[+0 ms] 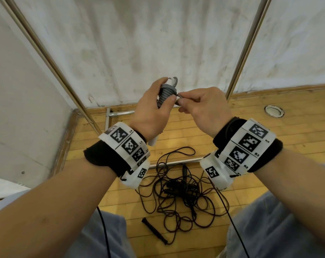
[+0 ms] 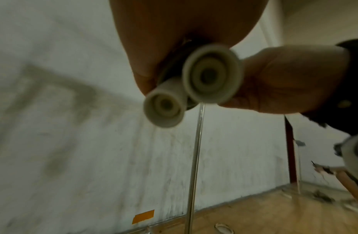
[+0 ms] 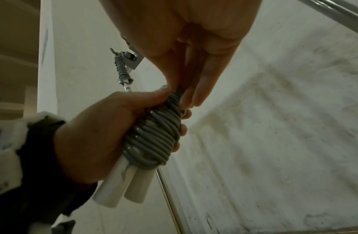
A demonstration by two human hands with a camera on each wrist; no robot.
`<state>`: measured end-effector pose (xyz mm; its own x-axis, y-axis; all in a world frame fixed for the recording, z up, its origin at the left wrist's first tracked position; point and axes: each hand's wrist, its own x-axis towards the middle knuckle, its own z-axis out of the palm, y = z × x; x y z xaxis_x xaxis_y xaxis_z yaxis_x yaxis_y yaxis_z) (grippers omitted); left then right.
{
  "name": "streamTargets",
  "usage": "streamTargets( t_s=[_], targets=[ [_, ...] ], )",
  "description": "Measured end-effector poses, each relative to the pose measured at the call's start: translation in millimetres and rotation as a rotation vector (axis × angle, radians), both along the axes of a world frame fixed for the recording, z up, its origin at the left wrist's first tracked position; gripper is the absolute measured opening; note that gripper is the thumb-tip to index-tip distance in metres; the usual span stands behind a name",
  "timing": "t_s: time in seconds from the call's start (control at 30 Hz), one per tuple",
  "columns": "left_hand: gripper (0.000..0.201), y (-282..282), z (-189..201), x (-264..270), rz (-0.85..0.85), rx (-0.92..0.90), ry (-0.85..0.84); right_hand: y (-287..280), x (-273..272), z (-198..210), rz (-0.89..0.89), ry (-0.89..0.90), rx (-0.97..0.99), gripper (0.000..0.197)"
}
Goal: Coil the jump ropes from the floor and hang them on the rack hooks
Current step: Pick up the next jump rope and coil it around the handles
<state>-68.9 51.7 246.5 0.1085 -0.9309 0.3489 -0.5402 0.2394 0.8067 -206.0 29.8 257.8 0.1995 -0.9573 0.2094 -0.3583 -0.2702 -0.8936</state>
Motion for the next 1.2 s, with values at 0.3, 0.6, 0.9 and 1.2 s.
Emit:
streamTargets(
  t_s=[0.3, 0.6, 0.9, 1.2],
  targets=[
    [0.066, 4, -6, -4, -0.065, 0.033, -0.169, 3, -4, -3, -0.013, -0.033, 0.01, 0.007],
    [0.035, 1, 0, 3, -0.133, 0.124, 0.082, -7, -5, -1, 0.024, 0.029, -0.086, 0.011],
    [0.028, 5, 11, 5, -0.267, 0.197, 0.229, -10, -12, 5, 0.15, 0.067, -0.127, 0.017],
    [0.023, 5, 18, 4, -0.327, 0.24, 0.438, -10, -15, 8, 0.131, -0.032, -0.058, 0.014]
  ],
)
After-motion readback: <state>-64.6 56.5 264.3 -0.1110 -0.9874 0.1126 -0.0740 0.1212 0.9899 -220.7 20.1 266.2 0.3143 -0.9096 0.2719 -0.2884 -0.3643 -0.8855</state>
